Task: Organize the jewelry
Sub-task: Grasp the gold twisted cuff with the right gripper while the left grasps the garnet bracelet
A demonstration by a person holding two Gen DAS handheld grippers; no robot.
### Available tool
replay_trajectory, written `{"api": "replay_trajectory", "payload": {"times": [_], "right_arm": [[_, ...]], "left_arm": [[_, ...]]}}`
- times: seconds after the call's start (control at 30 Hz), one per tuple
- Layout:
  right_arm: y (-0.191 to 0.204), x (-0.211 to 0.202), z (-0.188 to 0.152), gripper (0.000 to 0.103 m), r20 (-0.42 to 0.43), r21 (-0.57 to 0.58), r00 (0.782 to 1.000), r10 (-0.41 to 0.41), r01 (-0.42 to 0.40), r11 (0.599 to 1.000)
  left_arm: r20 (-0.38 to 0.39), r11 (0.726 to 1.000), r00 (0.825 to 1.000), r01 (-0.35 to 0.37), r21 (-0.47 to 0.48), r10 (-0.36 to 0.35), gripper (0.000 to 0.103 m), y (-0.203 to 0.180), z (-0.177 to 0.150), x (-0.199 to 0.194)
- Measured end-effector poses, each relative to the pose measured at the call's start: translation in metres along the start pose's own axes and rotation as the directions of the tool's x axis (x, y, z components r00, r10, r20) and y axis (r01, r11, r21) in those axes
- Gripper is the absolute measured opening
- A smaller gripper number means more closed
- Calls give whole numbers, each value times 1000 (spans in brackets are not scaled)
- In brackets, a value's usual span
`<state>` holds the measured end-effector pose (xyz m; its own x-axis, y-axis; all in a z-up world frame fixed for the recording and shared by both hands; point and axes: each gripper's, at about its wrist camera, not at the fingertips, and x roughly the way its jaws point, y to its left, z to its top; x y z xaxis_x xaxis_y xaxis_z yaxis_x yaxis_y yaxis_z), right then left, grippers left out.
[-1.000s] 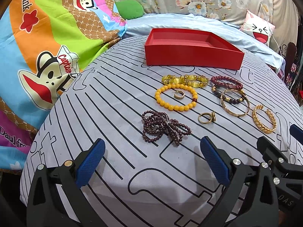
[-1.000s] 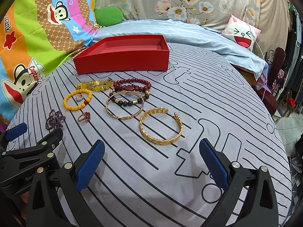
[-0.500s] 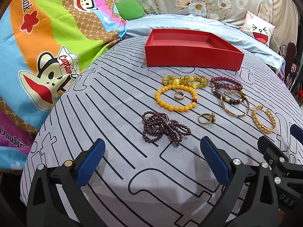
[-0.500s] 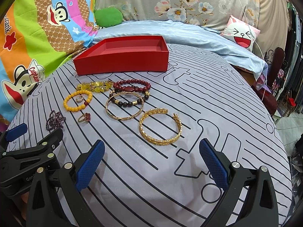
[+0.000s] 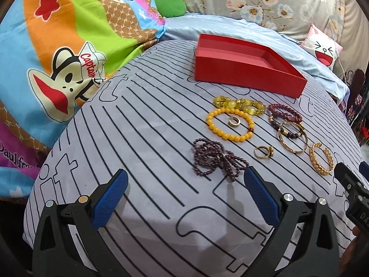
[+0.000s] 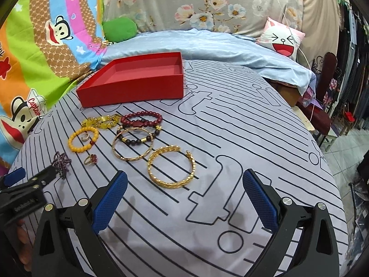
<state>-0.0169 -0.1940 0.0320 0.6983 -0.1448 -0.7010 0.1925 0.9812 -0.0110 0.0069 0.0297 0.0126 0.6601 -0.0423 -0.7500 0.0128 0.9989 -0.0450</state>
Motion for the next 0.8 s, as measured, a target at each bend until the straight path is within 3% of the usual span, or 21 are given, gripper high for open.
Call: {"api": "replay_trajectory", "payload": {"times": [0.47, 0.8], "right_arm": [[-4, 20, 8, 95, -61, 5, 997, 37, -37, 999], [9, 42, 13, 78, -135, -24, 990, 48, -52, 998]], "left_arm": [[-42, 1000, 999, 29, 11, -29, 96, -12, 12, 11], [-72, 1000, 997, 23, 7, -22, 96, -11, 11, 18]]}}
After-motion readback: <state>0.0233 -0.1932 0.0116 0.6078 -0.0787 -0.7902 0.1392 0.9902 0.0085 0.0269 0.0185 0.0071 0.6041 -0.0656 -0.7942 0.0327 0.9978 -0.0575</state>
